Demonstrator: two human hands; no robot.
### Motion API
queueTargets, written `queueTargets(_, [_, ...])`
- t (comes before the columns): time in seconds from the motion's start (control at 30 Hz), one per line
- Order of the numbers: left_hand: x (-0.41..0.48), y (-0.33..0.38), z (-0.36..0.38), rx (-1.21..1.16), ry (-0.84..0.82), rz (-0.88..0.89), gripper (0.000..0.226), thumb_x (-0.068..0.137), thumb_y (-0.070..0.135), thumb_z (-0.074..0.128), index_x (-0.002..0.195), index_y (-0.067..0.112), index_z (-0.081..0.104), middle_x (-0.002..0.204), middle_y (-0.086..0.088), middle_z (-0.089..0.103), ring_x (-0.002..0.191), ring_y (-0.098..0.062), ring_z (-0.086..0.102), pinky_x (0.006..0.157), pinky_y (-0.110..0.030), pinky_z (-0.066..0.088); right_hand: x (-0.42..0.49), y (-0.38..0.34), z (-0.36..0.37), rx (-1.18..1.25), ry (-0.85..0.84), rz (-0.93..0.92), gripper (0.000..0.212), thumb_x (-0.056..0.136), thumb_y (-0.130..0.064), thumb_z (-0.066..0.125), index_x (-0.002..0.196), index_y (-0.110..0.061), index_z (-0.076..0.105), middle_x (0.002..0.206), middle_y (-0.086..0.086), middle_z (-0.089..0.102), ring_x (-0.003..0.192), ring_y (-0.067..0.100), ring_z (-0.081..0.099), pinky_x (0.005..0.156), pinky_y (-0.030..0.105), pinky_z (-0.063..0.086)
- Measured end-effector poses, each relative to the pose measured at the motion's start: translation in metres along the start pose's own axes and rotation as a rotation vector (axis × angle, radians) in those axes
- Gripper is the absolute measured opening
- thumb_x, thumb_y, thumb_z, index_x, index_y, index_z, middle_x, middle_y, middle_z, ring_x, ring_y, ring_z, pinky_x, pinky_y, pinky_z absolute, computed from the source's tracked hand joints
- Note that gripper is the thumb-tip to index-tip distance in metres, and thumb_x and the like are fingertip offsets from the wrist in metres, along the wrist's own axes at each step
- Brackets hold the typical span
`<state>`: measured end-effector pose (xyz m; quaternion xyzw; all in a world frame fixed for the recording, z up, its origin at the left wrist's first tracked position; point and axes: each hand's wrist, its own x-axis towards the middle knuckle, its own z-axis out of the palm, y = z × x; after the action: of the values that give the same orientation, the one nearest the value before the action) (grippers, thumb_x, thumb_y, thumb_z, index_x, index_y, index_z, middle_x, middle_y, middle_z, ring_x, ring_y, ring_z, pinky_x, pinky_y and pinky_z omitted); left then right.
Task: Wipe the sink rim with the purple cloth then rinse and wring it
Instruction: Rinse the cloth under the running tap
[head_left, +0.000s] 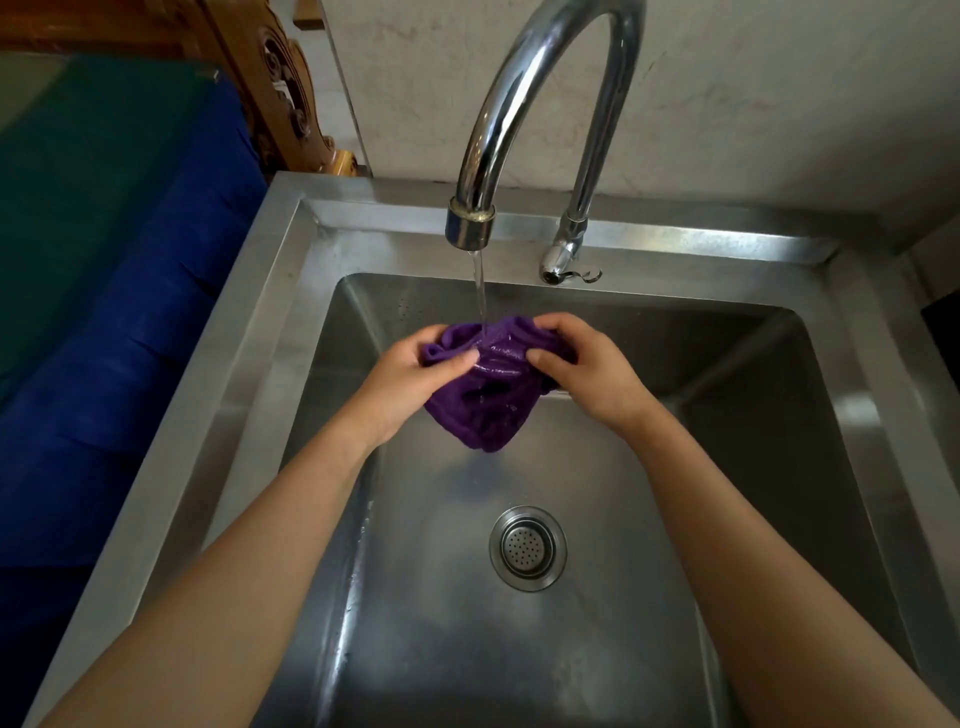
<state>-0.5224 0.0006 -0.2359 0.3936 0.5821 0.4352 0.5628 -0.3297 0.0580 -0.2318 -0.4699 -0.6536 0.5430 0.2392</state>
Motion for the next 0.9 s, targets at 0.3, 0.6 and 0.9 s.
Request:
queueTargets(0.3, [-0.001,0.013,0.020,-0.313,0.079,-0.031,0.020,0.092,0.030,0.052,0.086,0.018,0.067,0.076,0.003,0.071,0.080,-0.012,0.068,0.082,-0.026,0.054,-0.003,0.009,-0.004,-0.037,-0.101,0.073,0.014,0.088,-0.009,0.059,0.100,-0.005,0.064,0.091,0.006,0.067,0.084,0.016,0.063,0.080,0.026,0.051])
queueTargets(0.6, [-0.002,0.018,0.021,-0.390,0.022,-0.043,0.039,0.094,0.044,0.040,0.123,0.024,0.057,0.115,-0.005,0.067,0.107,-0.018,0.064,0.095,-0.036,0.050,-0.003,-0.024,0.003,0.312,-0.027,-0.068,0.019,0.093,-0.007,0.050,0.110,-0.001,0.057,0.089,0.002,0.063,0.086,0.015,0.061,0.083,0.030,0.052])
queueTargets(0.9, [-0.002,0.015,0.038,-0.355,0.034,-0.156,0.014,0.090,0.025,0.056,0.090,0.017,0.068,0.075,0.002,0.074,0.074,-0.013,0.068,0.072,-0.025,0.056,0.002,0.005,0.008,0.267,-0.016,0.143,0.036,0.091,-0.046,0.049,0.121,-0.029,0.056,0.133,-0.001,0.053,0.124,0.013,0.046,0.109,0.035,0.032])
